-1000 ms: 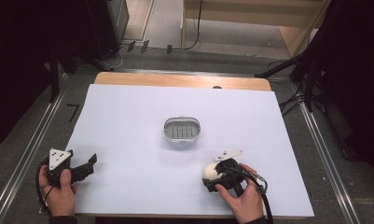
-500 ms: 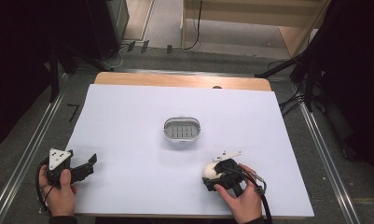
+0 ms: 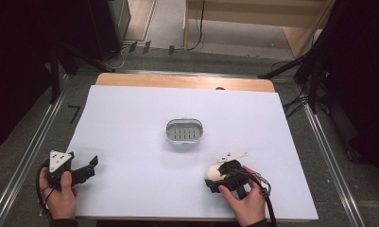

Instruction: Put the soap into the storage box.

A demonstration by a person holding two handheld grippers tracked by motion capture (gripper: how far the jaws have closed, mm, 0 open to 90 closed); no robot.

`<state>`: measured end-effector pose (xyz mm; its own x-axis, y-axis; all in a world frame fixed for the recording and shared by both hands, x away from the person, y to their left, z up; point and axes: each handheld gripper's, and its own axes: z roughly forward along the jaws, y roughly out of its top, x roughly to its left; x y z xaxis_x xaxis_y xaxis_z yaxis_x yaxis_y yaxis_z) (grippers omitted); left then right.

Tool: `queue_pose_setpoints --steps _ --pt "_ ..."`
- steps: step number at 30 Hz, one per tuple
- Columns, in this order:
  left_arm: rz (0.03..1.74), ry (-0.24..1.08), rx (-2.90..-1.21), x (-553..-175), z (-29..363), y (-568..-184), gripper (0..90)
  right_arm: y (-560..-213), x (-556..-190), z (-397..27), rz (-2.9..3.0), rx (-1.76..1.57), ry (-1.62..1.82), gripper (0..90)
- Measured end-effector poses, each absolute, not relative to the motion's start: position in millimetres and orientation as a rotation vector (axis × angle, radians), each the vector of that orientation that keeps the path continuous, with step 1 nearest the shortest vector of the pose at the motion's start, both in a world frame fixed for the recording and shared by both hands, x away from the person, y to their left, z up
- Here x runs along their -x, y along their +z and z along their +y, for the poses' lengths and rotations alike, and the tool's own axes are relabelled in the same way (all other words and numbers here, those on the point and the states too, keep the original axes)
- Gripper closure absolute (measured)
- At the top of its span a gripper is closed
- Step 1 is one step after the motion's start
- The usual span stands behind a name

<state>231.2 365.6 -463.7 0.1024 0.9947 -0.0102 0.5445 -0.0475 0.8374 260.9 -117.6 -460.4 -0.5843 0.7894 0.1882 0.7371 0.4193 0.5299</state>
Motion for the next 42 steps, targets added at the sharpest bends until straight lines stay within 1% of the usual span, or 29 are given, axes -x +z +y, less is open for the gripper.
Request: queue_pose_setpoints --steps 9,29,42 --pt "1.524 0.811 -1.678 -231.0 366.1 -463.7 14.2 -457.1 -261.5 -118.2 2.568 -1.381 0.87 25.1" --pt "1.524 0.806 -1.674 -230.8 366.9 -463.6 14.2 -433.6 -281.7 -107.3 2.595 -1.35 0.866 25.2" --pt "1.521 0.802 -1.674 -230.7 367.4 -463.5 14.2 -425.7 -294.3 -105.8 2.587 -1.356 0.885 25.1"
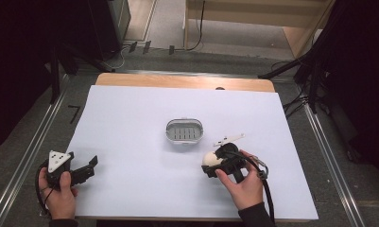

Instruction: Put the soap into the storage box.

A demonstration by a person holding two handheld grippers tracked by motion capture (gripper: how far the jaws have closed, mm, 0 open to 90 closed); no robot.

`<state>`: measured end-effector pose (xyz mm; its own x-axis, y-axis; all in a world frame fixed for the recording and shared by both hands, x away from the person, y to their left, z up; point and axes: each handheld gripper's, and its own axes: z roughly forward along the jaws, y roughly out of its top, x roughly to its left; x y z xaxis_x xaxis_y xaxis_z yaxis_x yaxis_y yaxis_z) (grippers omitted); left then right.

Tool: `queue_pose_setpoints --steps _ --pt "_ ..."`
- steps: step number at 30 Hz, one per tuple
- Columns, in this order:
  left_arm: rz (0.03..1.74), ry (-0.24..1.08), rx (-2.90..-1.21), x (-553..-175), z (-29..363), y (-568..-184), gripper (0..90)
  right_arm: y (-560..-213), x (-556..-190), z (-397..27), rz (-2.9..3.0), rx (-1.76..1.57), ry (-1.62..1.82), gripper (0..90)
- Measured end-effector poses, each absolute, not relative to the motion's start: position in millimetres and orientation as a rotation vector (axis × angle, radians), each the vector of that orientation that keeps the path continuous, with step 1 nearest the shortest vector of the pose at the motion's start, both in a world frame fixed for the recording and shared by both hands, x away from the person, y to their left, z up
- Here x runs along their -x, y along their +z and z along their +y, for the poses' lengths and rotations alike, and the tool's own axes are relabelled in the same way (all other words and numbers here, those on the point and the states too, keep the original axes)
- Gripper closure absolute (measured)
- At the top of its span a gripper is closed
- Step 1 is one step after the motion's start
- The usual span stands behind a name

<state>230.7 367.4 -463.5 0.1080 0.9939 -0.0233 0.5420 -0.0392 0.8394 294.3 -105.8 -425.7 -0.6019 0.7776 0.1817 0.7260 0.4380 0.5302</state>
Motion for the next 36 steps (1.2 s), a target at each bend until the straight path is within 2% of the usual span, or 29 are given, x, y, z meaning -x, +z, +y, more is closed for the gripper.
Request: queue_pose_setpoints --steps 36 --pt "1.525 0.798 -1.665 -230.7 368.0 -463.6 14.2 -400.0 -332.3 -81.0 2.585 -1.34 0.898 25.2"
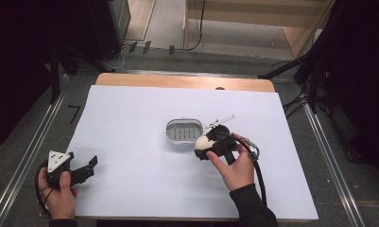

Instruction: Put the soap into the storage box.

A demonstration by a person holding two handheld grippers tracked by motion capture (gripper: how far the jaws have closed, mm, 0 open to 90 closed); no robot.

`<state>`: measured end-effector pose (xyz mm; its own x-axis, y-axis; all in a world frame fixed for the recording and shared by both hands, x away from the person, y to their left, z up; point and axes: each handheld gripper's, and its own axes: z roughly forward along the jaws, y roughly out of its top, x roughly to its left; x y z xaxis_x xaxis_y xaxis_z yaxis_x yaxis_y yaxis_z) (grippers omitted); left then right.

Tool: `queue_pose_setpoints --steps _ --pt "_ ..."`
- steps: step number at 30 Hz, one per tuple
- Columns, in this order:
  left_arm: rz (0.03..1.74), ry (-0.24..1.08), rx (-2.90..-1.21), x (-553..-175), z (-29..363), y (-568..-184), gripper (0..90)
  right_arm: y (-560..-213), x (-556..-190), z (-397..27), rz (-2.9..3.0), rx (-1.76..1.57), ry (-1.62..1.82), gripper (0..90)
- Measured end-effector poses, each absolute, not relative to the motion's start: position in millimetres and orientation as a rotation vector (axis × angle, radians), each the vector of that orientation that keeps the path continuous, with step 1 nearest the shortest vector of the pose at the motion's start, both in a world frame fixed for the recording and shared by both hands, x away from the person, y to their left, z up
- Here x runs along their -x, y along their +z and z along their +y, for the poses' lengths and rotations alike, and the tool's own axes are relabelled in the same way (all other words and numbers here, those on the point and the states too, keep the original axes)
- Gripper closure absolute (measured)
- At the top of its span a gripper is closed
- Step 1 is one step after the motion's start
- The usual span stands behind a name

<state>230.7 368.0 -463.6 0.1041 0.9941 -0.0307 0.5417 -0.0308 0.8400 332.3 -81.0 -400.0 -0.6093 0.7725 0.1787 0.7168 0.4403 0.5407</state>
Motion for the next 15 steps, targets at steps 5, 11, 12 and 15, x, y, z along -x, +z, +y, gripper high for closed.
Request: queue_pose_setpoints --steps 5,11,12,15 --pt "1.525 0.796 -1.664 -230.8 368.2 -463.6 14.2 -396.1 -336.2 -75.9 2.587 -1.332 0.902 25.2" --pt "1.525 0.796 -1.665 -230.9 368.1 -463.6 14.2 -395.7 -342.5 -70.8 2.596 -1.329 0.902 25.1" --pt "1.525 0.796 -1.664 -231.0 368.1 -463.7 14.2 -395.7 -343.5 -70.0 2.599 -1.327 0.897 25.2" --pt "1.525 0.794 -1.665 -230.9 368.3 -463.6 14.2 -395.5 -346.3 -67.7 2.602 -1.332 0.889 25.2"
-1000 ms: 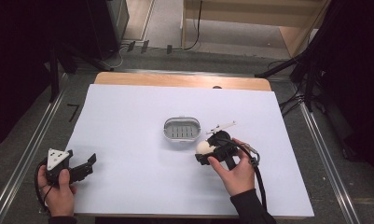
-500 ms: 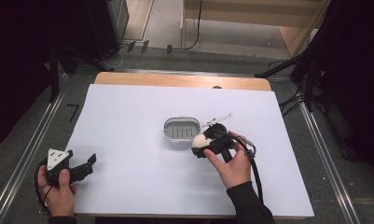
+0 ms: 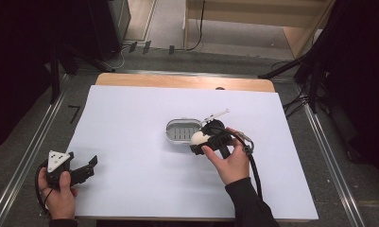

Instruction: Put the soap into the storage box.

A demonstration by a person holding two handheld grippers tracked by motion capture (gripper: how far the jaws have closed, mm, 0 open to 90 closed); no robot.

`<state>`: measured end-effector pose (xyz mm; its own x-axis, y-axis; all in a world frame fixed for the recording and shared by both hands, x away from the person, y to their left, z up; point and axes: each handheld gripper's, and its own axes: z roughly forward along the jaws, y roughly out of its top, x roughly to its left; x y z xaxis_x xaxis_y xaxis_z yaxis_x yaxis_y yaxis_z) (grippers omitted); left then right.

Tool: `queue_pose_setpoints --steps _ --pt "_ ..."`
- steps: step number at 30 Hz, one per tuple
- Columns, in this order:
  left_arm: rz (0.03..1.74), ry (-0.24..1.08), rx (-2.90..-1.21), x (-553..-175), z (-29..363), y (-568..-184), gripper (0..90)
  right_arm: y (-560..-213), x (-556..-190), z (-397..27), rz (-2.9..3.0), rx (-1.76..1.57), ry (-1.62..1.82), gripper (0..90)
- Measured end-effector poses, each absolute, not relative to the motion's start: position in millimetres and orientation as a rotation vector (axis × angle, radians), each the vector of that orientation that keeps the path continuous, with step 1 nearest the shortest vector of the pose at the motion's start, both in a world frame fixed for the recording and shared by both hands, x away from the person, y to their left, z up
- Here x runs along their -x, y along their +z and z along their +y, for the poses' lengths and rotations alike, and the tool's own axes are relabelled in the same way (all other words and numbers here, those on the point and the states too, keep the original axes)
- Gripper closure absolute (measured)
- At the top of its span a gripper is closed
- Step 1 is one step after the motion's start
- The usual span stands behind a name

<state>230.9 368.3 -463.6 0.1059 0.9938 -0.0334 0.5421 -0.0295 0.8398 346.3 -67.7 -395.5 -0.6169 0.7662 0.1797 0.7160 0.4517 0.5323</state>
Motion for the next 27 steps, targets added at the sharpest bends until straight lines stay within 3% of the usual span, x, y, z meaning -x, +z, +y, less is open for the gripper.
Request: queue_pose_setpoints --steps 27 --pt "1.529 0.785 -1.657 -231.0 369.3 -463.5 14.2 -388.3 -371.7 -45.0 2.63 -1.323 0.873 25.2"
